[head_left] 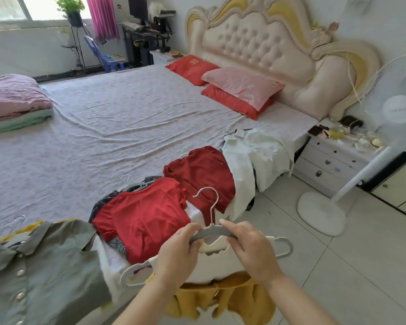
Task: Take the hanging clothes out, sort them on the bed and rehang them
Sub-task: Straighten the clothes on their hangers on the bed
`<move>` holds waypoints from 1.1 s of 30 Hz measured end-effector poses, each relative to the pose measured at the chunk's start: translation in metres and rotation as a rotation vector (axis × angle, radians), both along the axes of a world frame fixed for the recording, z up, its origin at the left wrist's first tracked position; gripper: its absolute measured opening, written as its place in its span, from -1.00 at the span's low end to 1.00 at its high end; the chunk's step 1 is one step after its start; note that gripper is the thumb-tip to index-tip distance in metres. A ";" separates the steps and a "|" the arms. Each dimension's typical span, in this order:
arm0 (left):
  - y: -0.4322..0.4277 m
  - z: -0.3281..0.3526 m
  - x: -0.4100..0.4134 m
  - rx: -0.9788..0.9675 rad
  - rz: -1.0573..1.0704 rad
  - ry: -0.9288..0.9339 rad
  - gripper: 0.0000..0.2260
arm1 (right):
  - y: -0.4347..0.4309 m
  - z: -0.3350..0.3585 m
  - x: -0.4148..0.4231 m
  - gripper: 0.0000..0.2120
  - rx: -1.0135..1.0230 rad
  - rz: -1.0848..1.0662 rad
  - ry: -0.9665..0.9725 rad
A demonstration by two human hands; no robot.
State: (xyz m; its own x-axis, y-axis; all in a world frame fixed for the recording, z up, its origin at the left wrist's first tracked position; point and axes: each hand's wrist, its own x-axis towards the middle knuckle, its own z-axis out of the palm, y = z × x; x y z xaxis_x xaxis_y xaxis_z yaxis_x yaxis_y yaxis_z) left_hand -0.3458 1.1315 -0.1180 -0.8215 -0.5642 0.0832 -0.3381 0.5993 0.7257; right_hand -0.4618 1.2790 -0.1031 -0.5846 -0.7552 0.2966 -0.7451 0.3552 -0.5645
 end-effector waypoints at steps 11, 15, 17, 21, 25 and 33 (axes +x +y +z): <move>-0.019 0.003 -0.156 0.020 0.037 0.093 -0.75 | -0.025 0.013 -0.163 -0.60 -0.039 -0.001 0.095; -0.055 -0.007 -0.216 0.002 0.027 0.103 -0.75 | -0.060 0.005 -0.224 -0.61 0.015 0.032 0.096; -0.077 -0.009 -0.247 0.015 0.044 0.097 -0.76 | -0.084 0.004 -0.259 -0.60 0.035 0.063 0.084; -0.120 -0.005 -0.303 0.021 0.076 0.095 -0.77 | -0.133 0.010 -0.319 -0.60 0.048 0.085 0.113; -0.158 -0.003 -0.343 0.044 0.128 0.104 -0.80 | -0.178 0.014 -0.367 -0.61 0.071 0.159 0.111; -0.242 -0.029 -0.418 0.102 0.336 0.043 -0.76 | -0.297 -0.008 -0.464 -0.62 0.129 0.359 0.075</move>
